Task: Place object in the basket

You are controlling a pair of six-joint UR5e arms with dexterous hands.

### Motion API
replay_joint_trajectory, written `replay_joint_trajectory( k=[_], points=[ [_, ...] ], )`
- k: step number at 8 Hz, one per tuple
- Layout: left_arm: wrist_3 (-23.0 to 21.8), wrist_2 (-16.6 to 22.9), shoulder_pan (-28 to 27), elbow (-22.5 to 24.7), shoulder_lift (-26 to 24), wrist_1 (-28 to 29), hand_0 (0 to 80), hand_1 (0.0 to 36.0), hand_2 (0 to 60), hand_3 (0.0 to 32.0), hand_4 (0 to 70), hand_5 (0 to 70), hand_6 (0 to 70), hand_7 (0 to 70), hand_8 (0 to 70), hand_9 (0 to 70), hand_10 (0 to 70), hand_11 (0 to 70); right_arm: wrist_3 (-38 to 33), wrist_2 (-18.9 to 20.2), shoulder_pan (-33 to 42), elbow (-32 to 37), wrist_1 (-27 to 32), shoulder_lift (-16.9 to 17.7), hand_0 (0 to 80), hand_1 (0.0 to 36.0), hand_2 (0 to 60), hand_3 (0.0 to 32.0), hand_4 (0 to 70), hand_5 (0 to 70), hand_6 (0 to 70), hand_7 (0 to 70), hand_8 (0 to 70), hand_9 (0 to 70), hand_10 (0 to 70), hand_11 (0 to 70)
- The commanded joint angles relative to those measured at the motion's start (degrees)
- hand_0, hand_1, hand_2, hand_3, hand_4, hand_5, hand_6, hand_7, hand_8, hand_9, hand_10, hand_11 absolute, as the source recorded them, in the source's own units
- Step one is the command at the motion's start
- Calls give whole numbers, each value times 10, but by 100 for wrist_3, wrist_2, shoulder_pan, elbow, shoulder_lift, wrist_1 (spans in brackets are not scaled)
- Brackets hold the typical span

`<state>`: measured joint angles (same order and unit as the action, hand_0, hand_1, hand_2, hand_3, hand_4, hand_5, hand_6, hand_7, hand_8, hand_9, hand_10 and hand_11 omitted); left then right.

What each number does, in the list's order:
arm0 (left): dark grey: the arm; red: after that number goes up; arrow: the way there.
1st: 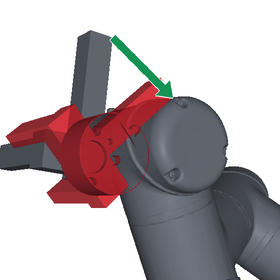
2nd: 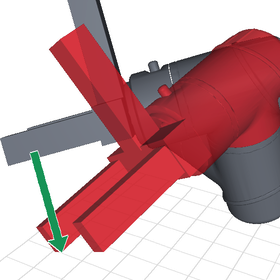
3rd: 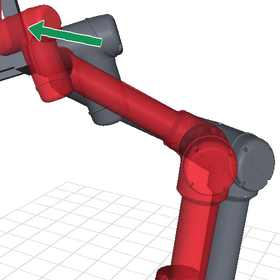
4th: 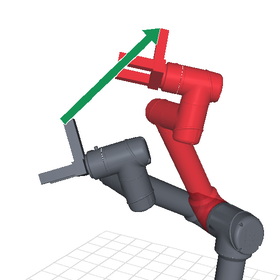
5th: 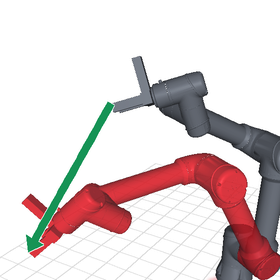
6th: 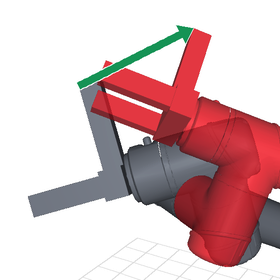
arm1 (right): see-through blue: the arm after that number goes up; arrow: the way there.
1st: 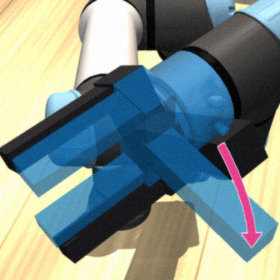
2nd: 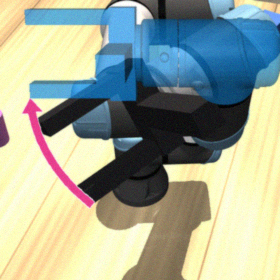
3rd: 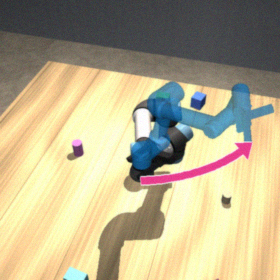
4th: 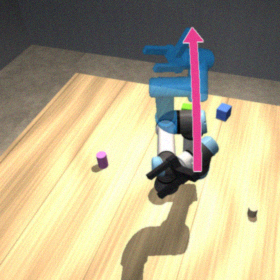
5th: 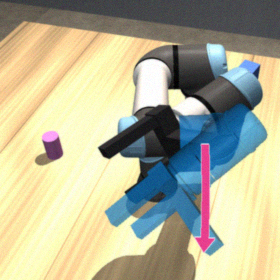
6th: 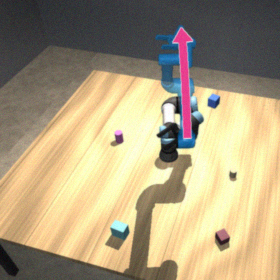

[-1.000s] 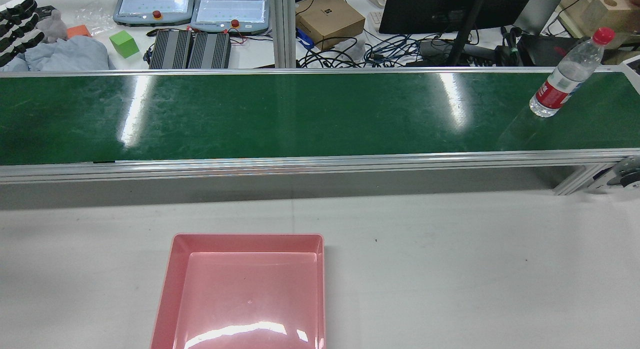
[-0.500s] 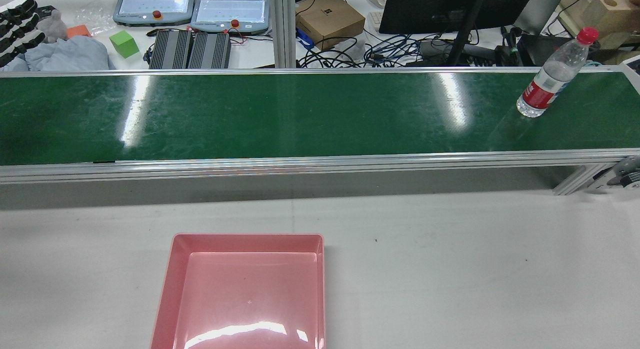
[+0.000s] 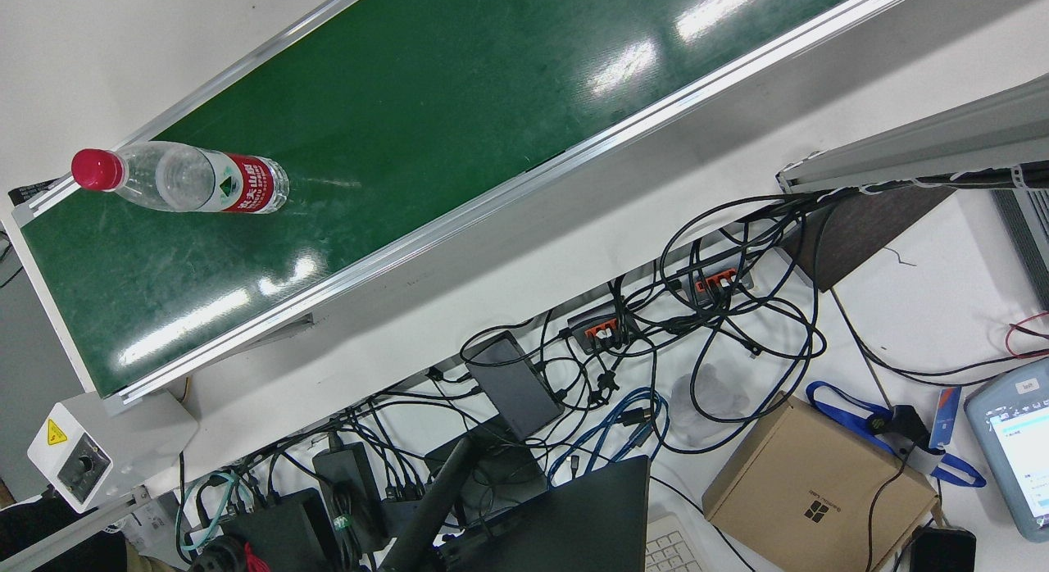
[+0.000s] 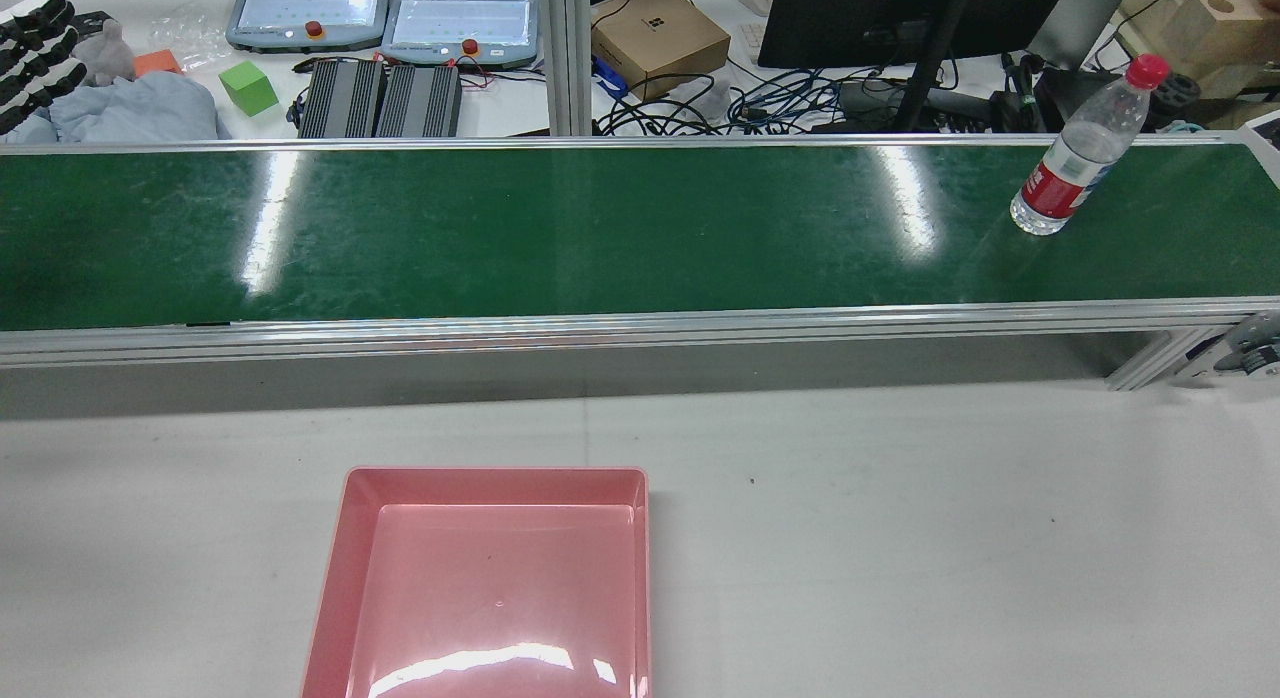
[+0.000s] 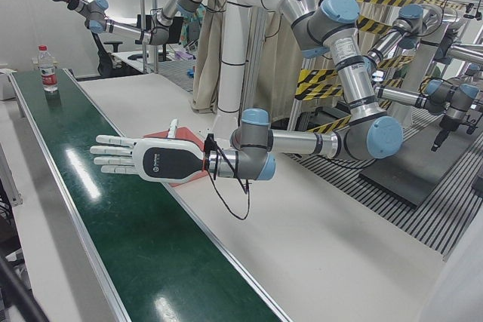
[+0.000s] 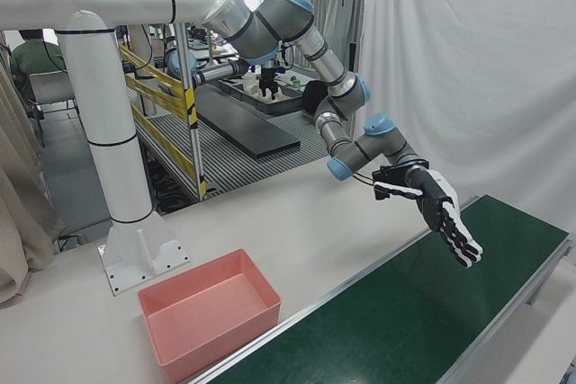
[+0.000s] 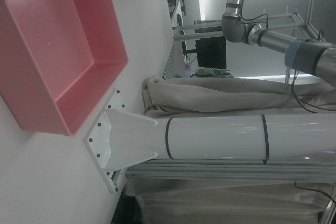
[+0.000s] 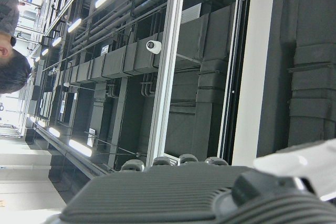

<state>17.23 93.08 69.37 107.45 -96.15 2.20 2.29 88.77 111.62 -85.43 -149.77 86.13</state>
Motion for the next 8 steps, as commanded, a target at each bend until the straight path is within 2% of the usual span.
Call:
replay_joint_trajectory(
  k=[1,8],
  points=[
    [-9,0,-2,-4,0,0,495,13,0,12,75,23,0,0,0,0,22,42,0,0,0,0,0,0,0,0,0,0,0,0,0,0,0,0,0,0],
    [-9,0,7,-4,0,0,490,11,0,6,79,18,0,0,0,0,23,43,0,0,0,0,0,0,0,0,0,0,0,0,0,0,0,0,0,0]
  ],
)
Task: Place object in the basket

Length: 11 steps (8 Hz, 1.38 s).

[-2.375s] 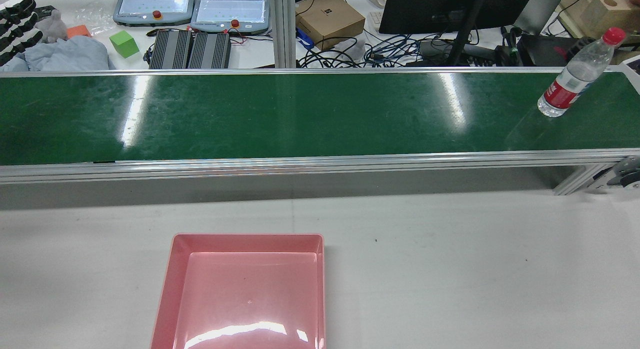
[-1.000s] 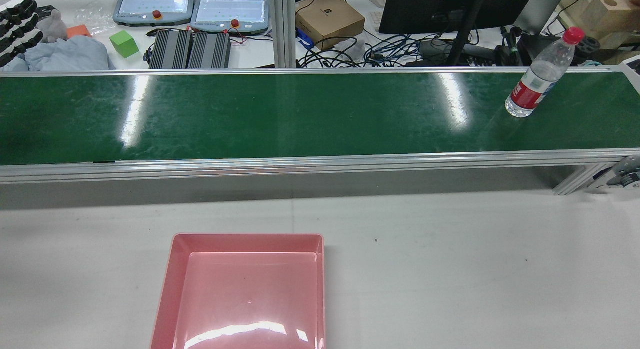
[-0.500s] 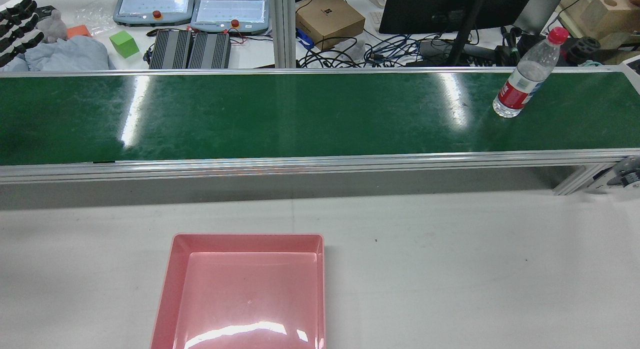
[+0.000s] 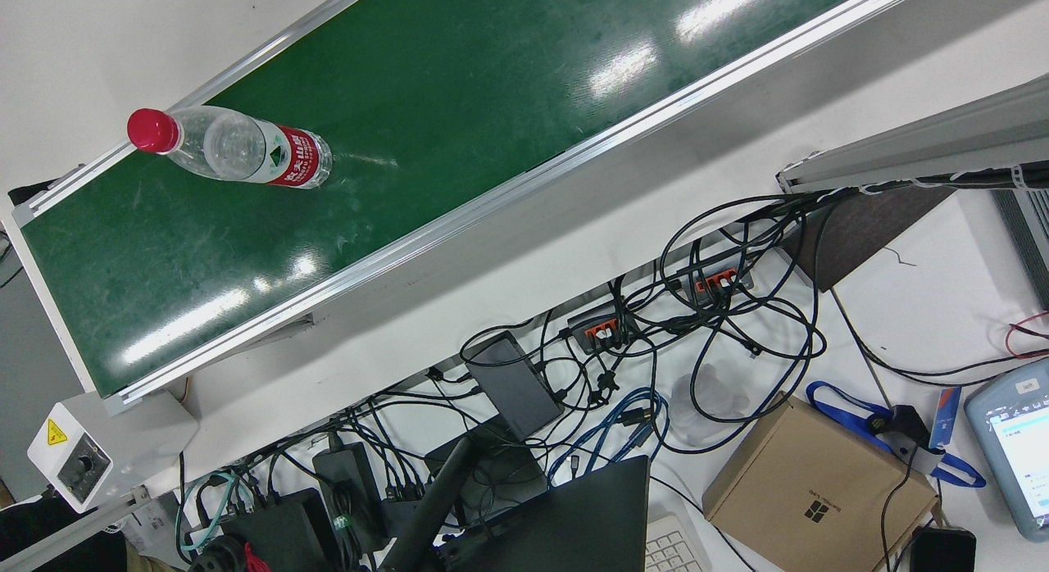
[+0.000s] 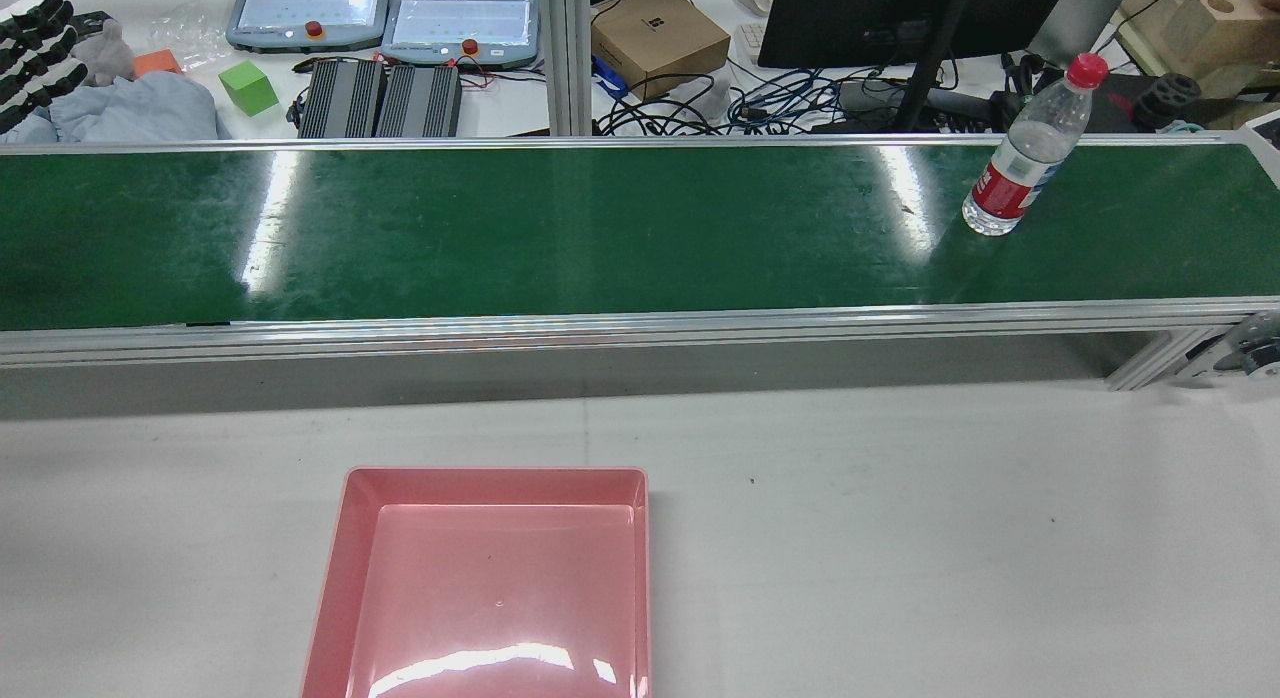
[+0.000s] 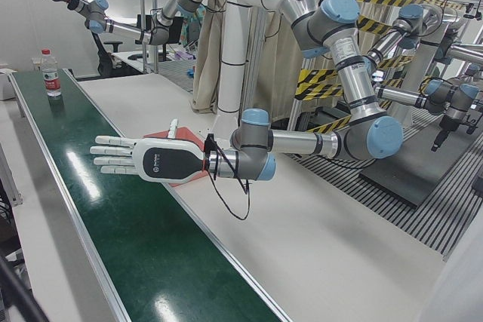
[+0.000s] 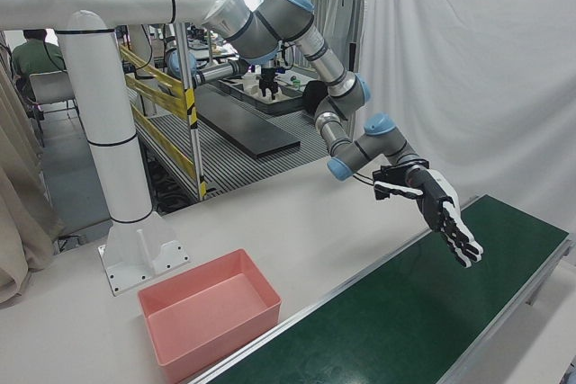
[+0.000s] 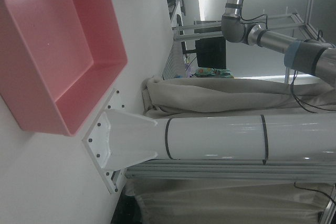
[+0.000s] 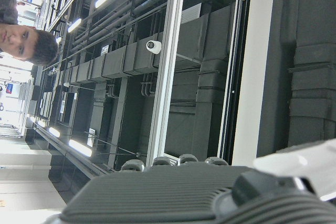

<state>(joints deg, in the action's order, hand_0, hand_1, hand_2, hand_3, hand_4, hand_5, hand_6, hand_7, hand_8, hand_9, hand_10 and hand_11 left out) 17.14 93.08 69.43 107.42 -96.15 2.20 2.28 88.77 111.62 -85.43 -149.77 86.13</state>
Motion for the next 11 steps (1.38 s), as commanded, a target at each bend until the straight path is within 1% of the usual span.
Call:
replay_joint_trajectory(
  k=[1,8,9,11],
  points=[
    [0,0,0,-2,0,0,490,10,0,8,77,22,0,0,0,0,22,41,0,0,0,0,0,0,0,0,0,0,0,0,0,0,0,0,0,0],
    [0,0,0,7,0,0,487,9,0,8,74,29,0,0,0,0,20,38,0,0,0,0,0,0,0,0,0,0,0,0,0,0,0,0,0,0],
    [0,0,0,7,0,0,489,14,0,4,92,36,0,0,5,0,26,46,0,0,0,0,0,0,0,0,0,0,0,0,0,0,0,0,0,0],
    [0,0,0,7,0,0,490,14,0,4,95,38,0,0,5,0,27,48,0,0,0,0,0,0,0,0,0,0,0,0,0,0,0,0,0,0]
  ],
)
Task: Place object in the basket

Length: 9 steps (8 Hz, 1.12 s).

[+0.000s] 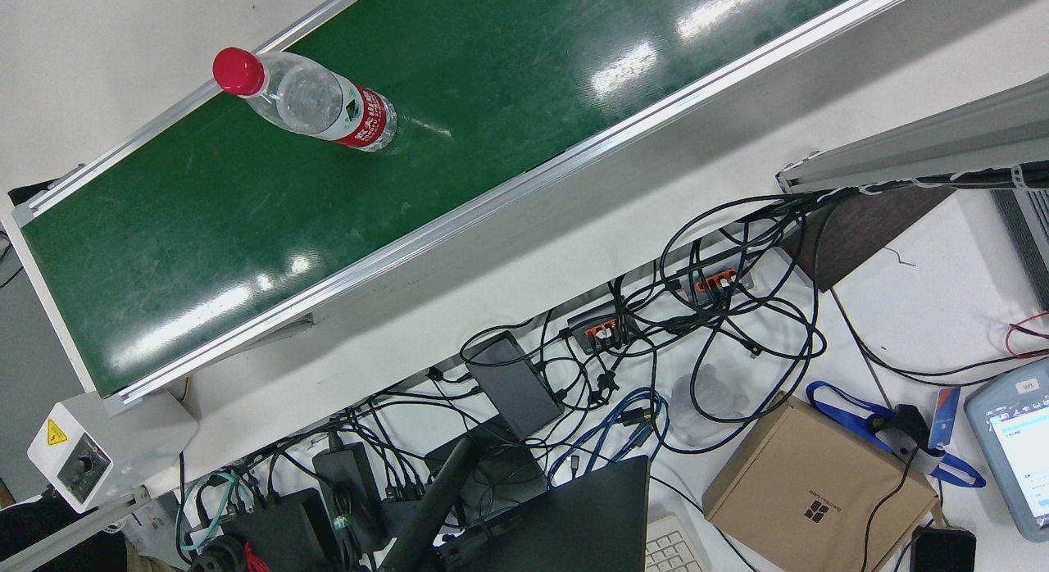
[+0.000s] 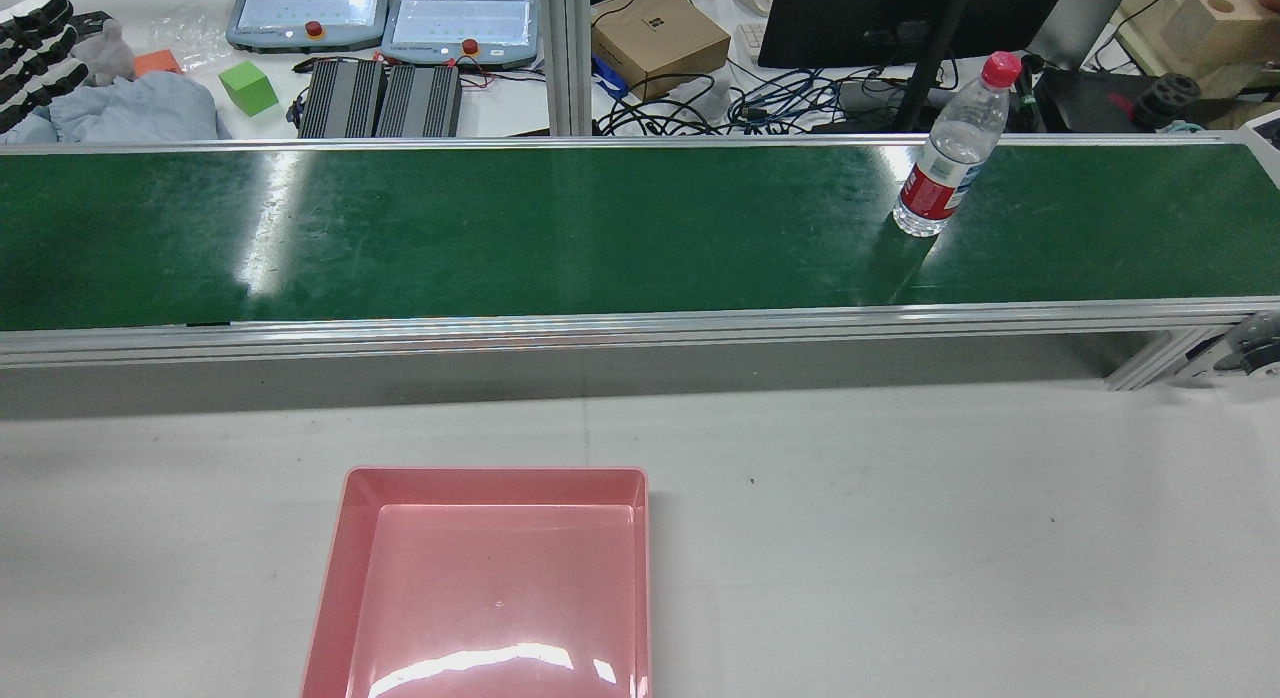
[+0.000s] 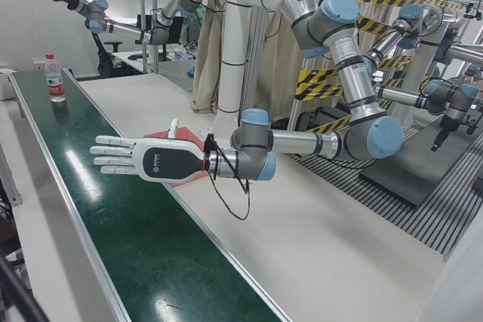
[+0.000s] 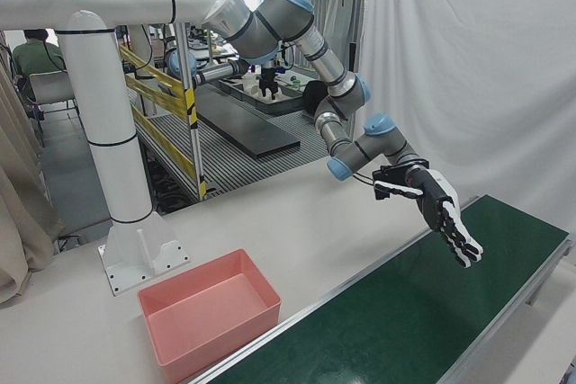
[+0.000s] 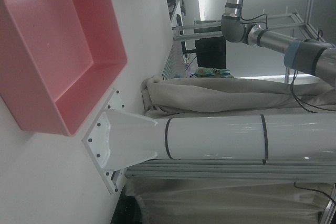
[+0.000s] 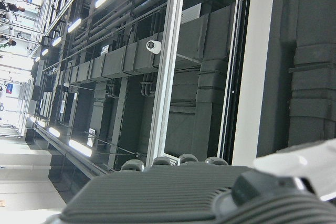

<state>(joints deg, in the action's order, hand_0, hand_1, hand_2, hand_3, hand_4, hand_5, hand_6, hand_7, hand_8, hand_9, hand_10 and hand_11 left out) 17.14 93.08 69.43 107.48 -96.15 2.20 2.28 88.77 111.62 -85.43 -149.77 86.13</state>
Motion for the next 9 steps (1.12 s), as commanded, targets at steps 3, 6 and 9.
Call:
replay_joint_trajectory(
  k=[3,6,9],
  points=[
    [0,0,0,1,0,0,487,14,0,0,95,43,0,0,7,0,28,49,0,0,0,0,0,0,0,0,0,0,0,0,0,0,0,0,0,0],
    [0,0,26,1,0,0,487,10,0,4,73,43,0,0,0,0,22,40,0,0,0,0,0,0,0,0,0,0,0,0,0,0,0,0,0,0],
    [0,0,18,1,0,0,484,11,0,12,70,44,0,0,0,0,22,41,0,0,0,0,0,0,0,0,0,0,0,0,0,0,0,0,0,0]
  ],
)
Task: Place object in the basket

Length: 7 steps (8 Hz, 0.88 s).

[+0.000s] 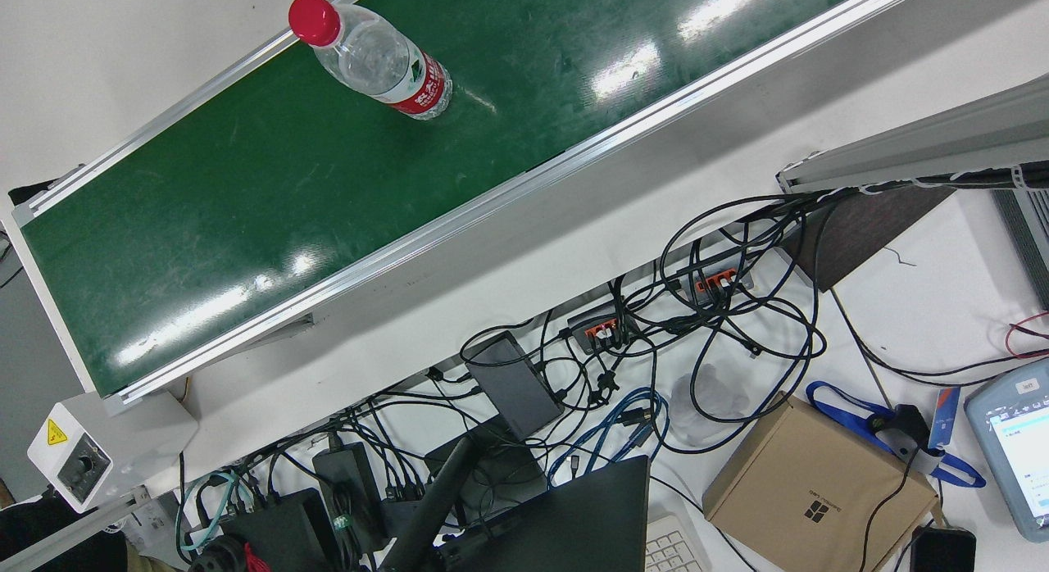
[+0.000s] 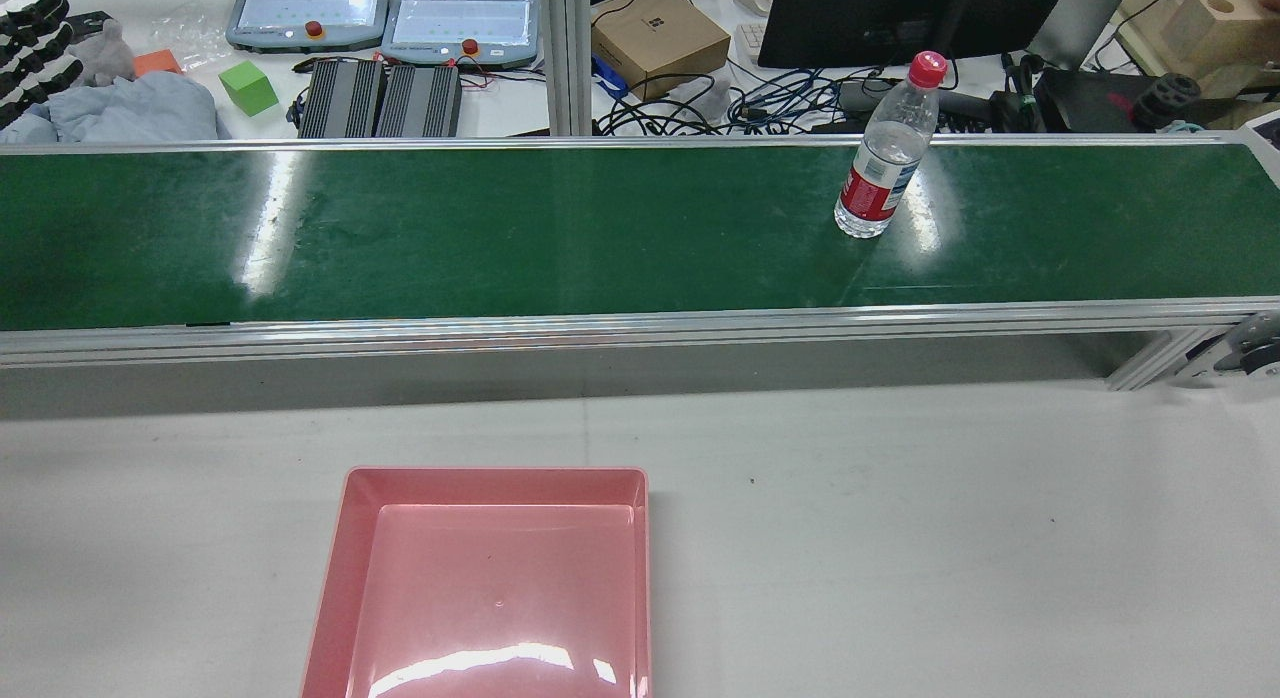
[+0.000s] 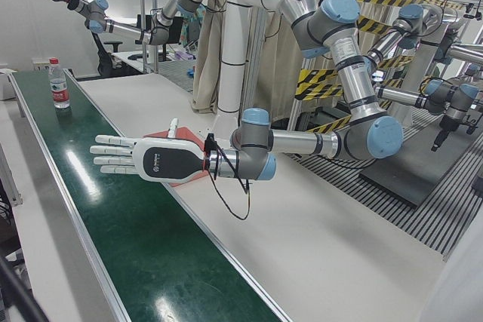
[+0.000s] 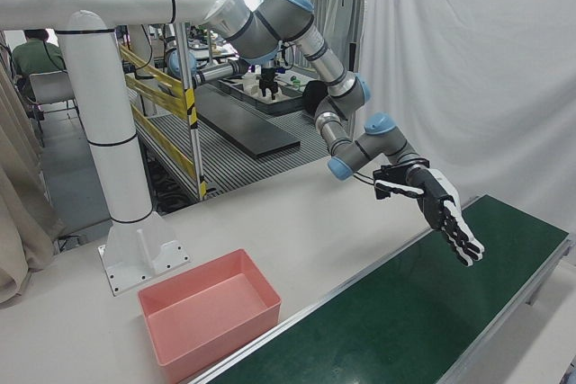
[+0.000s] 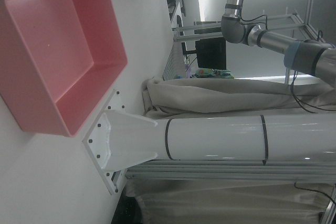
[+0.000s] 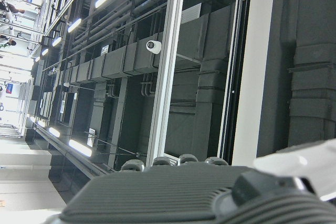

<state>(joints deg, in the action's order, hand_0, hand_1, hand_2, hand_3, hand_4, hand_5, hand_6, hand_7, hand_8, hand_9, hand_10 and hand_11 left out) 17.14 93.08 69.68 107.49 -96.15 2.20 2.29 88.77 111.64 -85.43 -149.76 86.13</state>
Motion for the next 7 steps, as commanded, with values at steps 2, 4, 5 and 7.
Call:
replay_joint_trajectory(
  k=[2,4,5,7],
  points=[
    [0,0,-16,1,0,0,486,13,0,8,75,45,0,0,0,0,25,45,0,0,-2,0,0,0,0,0,0,0,0,0,0,0,0,0,0,0],
    [0,9,-16,35,0,0,489,14,0,12,74,49,0,0,0,0,22,41,0,0,-2,0,0,0,0,0,0,0,0,0,0,0,0,0,0,0],
    [0,9,-7,53,0,0,489,13,0,10,75,50,0,0,0,0,23,43,0,0,-2,0,0,0,0,0,0,0,0,0,0,0,0,0,0,0],
    [0,9,-7,53,0,0,487,11,0,8,76,50,0,0,0,0,23,42,0,0,-2,0,0,0,0,0,0,0,0,0,0,0,0,0,0,0]
  ],
)
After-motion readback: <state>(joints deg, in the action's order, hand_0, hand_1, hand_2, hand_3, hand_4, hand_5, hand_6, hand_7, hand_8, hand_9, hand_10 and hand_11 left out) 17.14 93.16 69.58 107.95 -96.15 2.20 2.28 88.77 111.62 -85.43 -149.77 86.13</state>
